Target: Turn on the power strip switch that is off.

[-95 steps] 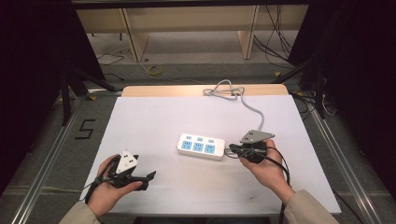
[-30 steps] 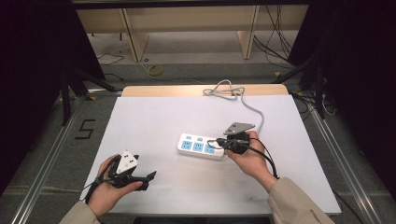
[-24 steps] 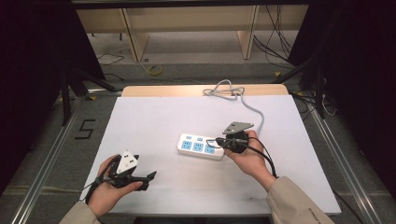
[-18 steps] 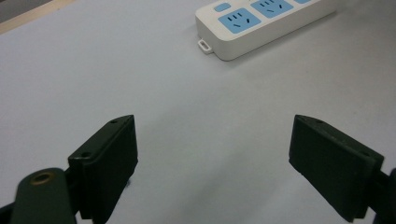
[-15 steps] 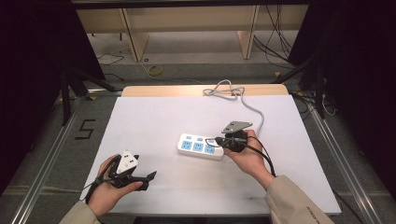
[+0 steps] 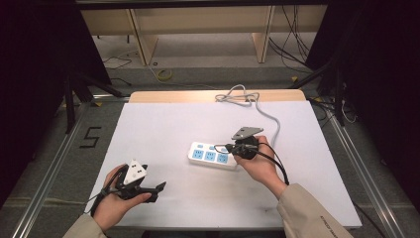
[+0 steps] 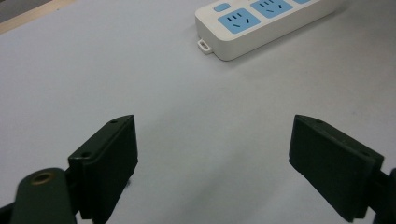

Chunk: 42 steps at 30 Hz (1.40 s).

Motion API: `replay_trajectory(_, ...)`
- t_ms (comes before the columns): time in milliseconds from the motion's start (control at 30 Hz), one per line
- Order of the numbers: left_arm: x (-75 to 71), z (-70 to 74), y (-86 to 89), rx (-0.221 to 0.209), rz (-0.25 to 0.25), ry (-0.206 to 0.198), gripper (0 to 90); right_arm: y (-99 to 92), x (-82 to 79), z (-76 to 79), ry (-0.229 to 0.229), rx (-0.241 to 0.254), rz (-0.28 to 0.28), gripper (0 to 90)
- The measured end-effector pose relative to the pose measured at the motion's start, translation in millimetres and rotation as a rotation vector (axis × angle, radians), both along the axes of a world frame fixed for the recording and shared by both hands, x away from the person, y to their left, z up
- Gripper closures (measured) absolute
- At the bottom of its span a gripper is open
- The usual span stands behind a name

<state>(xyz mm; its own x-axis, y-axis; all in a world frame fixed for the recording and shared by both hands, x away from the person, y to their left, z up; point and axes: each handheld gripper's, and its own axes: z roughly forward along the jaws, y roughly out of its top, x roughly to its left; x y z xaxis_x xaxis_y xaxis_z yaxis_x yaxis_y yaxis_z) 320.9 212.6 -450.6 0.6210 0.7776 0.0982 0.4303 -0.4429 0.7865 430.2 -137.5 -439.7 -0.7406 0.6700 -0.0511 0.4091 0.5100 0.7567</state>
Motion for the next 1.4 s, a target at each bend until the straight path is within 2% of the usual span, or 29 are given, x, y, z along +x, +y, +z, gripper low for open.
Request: replay_trajectory(1400,-0.1,0.1,0.1,-0.002,-0.003,0.001,15.1,26.6,19.9,-5.2,0.029,-0.021,0.008,90.0)
